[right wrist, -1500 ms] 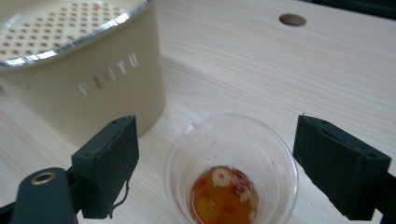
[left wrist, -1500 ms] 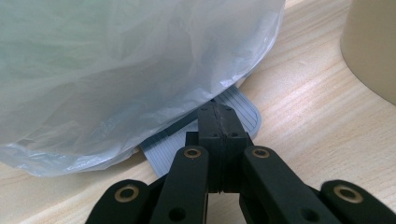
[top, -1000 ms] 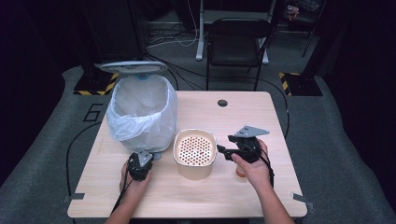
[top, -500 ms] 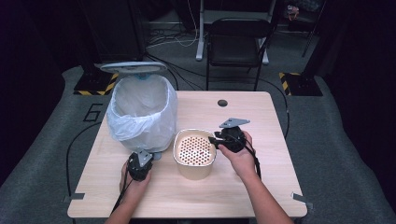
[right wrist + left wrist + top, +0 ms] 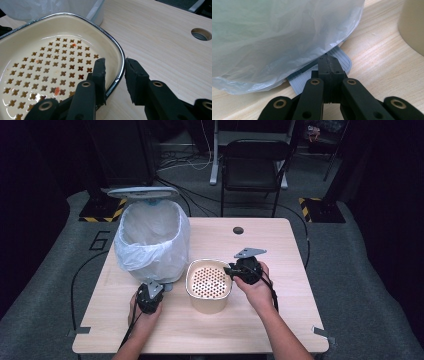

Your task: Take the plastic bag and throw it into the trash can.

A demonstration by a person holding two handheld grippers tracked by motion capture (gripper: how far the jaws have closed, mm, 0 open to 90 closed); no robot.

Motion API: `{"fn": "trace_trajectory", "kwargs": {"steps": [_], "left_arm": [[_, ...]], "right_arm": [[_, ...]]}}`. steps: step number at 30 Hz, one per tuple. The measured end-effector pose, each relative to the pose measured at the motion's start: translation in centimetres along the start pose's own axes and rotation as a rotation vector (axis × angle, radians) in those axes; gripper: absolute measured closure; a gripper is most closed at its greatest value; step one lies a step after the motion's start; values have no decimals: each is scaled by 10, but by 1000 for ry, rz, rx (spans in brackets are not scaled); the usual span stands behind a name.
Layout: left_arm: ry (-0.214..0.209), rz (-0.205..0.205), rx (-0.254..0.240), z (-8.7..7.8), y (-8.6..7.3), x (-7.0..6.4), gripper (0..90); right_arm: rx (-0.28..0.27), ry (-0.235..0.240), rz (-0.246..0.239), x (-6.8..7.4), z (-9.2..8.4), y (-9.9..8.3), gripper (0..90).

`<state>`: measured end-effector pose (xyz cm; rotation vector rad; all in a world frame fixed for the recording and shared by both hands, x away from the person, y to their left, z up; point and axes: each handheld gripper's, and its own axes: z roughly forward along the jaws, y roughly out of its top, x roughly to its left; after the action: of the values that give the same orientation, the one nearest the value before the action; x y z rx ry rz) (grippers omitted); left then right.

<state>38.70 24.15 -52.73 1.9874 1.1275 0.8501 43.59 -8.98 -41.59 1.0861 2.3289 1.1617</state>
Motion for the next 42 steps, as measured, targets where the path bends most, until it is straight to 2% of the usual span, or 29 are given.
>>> {"fn": "trace_trajectory", "kwargs": {"steps": [9, 17, 21, 27, 32, 35, 37, 40, 42], "left_arm": [[0, 3, 1, 0, 0, 0, 900], [6, 4, -4, 0, 0, 0, 900], [1, 4, 2, 0, 0, 0, 900], [5, 2, -4, 0, 0, 0, 900], [6, 2, -4, 0, 0, -1, 900], [6, 1, -5, 0, 0, 0, 900], [-1, 0, 0, 0, 0, 0, 900], [0, 0, 0, 0, 0, 0, 900], [1, 2, 0, 0, 0, 0, 900]], "right_arm": [[-1, 12, -11, 8, -17, -14, 695], [-4, 36, 2, 11, -27, -24, 682], [-23, 54, 38, 10, -31, -25, 572], [-66, 59, 50, 7, -43, -20, 373], [-111, 10, 63, 4, -55, -21, 230], [-117, 2, 73, 1, -60, -24, 161], [-126, -2, 80, 0, -64, -27, 138], [-155, -5, 119, -2, -70, -32, 106], [-160, -12, 129, -3, -74, -37, 132]]}}
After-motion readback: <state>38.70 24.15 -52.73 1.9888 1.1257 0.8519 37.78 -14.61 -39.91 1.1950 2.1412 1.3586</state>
